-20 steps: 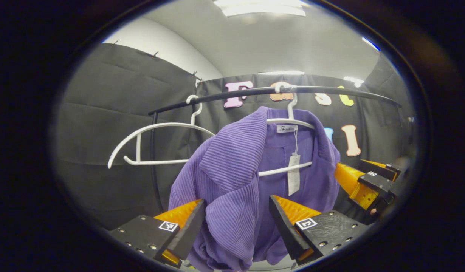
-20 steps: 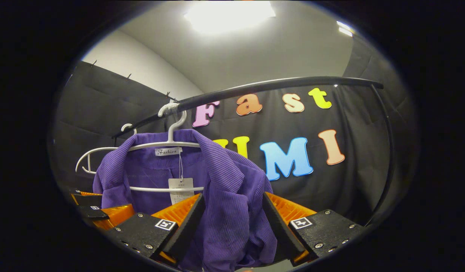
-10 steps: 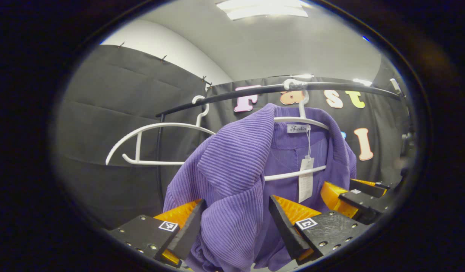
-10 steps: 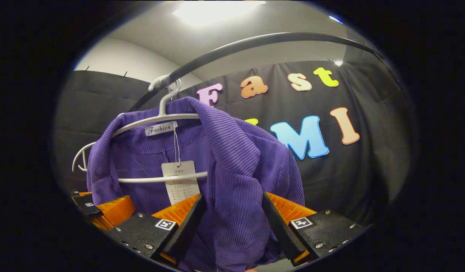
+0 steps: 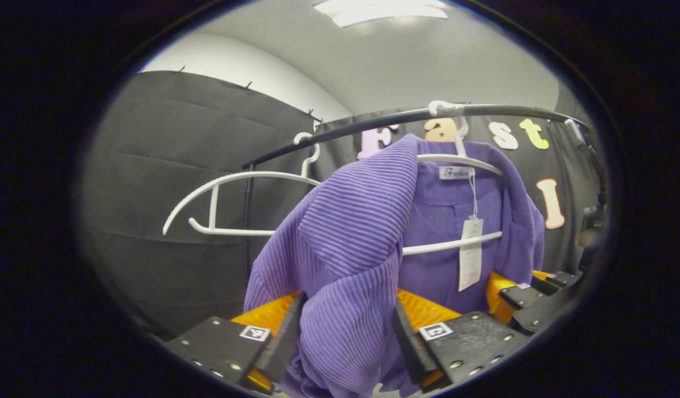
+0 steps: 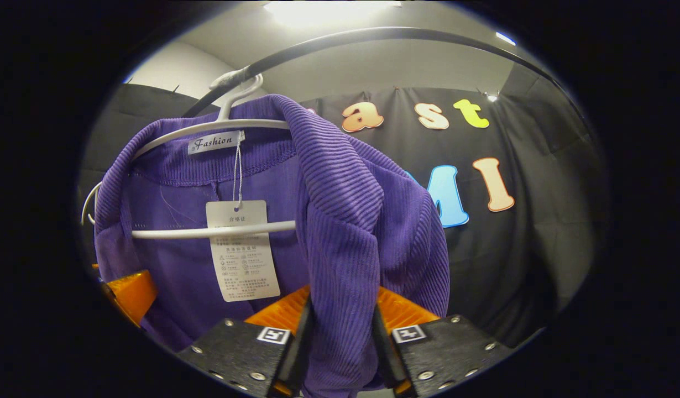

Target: Grasp the clothes on the hanger with both hands and then place them into the laundry hamper below.

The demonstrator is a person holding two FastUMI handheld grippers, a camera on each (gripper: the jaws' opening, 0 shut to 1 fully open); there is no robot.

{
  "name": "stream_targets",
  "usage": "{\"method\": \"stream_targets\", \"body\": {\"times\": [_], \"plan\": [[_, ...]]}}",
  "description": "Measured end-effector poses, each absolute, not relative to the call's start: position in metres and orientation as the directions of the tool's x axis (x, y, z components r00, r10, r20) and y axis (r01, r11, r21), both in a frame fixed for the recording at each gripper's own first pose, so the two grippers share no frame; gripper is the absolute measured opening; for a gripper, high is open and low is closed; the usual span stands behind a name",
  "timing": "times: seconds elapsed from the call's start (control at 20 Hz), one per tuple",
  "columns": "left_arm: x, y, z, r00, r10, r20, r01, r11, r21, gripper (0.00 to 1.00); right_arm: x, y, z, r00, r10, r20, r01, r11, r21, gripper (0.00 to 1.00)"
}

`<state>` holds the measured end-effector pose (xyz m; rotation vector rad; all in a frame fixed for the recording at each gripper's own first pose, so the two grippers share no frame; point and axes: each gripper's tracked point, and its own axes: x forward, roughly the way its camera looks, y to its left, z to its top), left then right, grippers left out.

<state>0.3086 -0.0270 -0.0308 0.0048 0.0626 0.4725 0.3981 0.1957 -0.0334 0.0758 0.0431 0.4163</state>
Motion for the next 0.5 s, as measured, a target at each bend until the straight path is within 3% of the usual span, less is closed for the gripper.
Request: {"method": "stream_targets", "body": {"times": [0.05, 0.1, 0.15, 0.35, 0.4, 0.5], "plan": [[0.309, -0.028, -0.032, 0.894, 0.444, -0.064, -0.445, 0.896, 0.012, 0.66, 0.402, 0.186, -0.029, 0.926, 0.377, -0.005, -0.376, 0.925, 0.061, 0.24], [0.309, -0.029, -0.032, 0.898, 0.435, -0.063, -0.436, 0.9, 0.003, 0.6, 0.402, 0.18, -0.023, 0.928, 0.371, 0.019, -0.372, 0.927, 0.054, 0.11], [0.312, -0.03, -0.031, 0.91, 0.411, -0.055, -0.412, 0.911, -0.009, 0.67, 0.397, 0.181, -0.019, 0.922, 0.385, 0.034, -0.387, 0.92, 0.062, 0.04], [0.303, -0.027, -0.026, 0.927, 0.374, -0.037, -0.375, 0.927, -0.022, 0.18, 0.394, 0.156, 0.005, 0.936, 0.338, 0.102, -0.346, 0.935, 0.075, 0.03], [0.299, -0.026, -0.023, 0.923, 0.384, -0.038, -0.384, 0.923, -0.013, 0.18, 0.397, 0.149, 0.012, 0.94, 0.321, 0.116, -0.331, 0.94, 0.086, 0.03], [0.295, -0.028, -0.017, 0.932, 0.361, -0.034, -0.362, 0.932, -0.017, 0.07, 0.4, 0.137, 0.027, 0.946, 0.292, 0.144, -0.308, 0.945, 0.107, 0.03]]}}
